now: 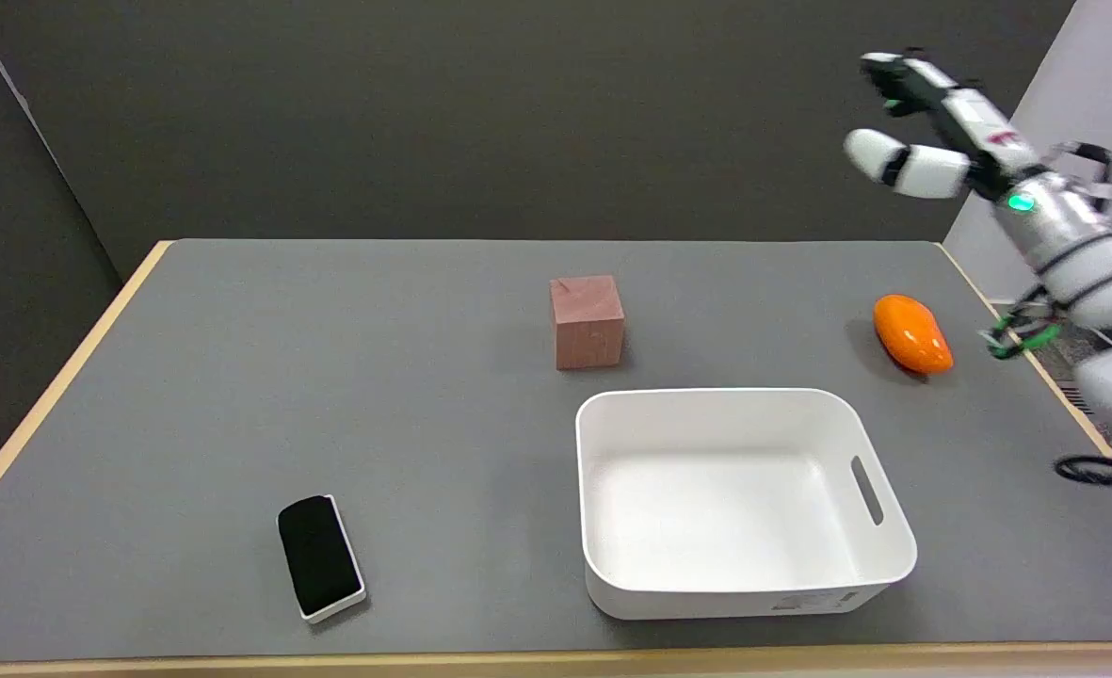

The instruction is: Pick up wooden cube.

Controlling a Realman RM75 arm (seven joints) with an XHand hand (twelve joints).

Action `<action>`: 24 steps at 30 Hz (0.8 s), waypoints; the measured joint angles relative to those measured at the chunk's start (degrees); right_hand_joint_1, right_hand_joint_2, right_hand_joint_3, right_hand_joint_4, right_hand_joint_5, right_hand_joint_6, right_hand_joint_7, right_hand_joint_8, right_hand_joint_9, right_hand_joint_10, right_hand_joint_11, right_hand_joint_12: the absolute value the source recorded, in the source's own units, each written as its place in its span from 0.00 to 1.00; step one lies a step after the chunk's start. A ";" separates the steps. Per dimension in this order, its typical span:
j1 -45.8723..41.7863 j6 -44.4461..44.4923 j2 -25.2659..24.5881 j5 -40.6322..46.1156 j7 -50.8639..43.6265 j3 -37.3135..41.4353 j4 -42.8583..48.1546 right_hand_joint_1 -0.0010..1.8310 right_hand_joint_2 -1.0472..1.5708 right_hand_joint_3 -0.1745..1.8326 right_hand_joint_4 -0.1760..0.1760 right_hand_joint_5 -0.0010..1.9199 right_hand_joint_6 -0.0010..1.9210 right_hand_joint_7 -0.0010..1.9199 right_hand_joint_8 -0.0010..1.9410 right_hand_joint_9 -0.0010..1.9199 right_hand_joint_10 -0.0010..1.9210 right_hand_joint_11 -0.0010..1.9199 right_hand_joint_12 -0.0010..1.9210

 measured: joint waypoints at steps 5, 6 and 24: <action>6.28 -8.93 -1.16 -5.06 -0.06 -5.96 4.89 0.18 0.61 0.53 0.54 0.06 0.18 0.09 0.14 0.05 0.30 0.01 0.60; 7.44 -10.80 -1.45 -6.27 -0.08 -7.18 6.02 0.17 0.60 0.53 0.53 0.06 0.18 0.09 0.14 0.05 0.30 0.01 0.60; 19.74 -35.01 -5.73 -17.57 -0.66 -27.36 20.63 0.14 0.58 0.53 0.46 0.02 0.10 0.03 0.10 0.01 0.26 0.00 0.54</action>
